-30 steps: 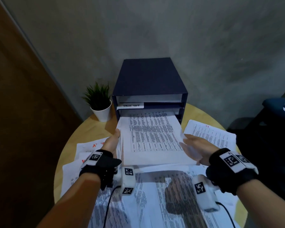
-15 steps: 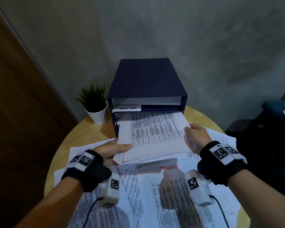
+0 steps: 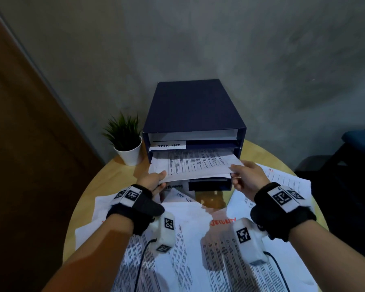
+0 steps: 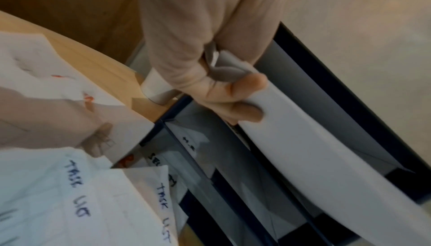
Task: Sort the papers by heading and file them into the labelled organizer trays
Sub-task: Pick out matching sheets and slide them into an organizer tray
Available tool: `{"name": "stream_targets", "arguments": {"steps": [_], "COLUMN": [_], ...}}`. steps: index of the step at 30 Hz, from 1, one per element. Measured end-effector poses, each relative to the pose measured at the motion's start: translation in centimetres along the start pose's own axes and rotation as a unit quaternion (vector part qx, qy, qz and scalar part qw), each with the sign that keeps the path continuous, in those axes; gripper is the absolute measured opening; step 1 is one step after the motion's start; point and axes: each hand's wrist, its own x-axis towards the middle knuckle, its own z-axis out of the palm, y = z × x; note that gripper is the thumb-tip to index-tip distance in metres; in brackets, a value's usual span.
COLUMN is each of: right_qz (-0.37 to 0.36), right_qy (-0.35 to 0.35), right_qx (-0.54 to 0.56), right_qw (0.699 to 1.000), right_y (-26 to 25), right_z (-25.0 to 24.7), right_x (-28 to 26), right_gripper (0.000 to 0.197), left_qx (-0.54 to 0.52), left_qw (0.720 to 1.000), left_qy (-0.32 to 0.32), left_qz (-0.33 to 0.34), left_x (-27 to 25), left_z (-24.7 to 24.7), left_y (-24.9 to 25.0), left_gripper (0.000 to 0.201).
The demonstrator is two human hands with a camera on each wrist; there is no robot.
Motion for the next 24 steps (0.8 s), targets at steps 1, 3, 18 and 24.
{"name": "stream_targets", "arguments": {"steps": [1,3,18,24], "right_qz": [-0.013,-0.043,-0.144,-0.220], "right_qy": [0.004,0.019,-0.065,-0.017], "right_qx": [0.017,0.035,-0.174,-0.306], "right_qw": [1.000,0.998,0.972,0.926], "right_y": [0.2,0.3,3.8,4.3], "right_z": [0.2,0.6,2.1,2.4], "right_x": [0.2,0.3,3.5,3.1], "right_gripper": [0.039,0.049,0.062,0.070], "left_qx": [-0.017,-0.059,0.258,0.248], "left_qw": [1.000,0.998,0.924,0.916], "left_qy": [-0.003,-0.003,0.111,0.143], "left_qz": [0.007,0.032,0.262,0.281], "left_x": [-0.2,-0.2,1.2,2.2], "left_z": [0.6,1.8,3.3,4.1], "left_y": [0.3,0.6,-0.3,-0.7], "left_gripper": [0.032,0.042,0.051,0.036]}}
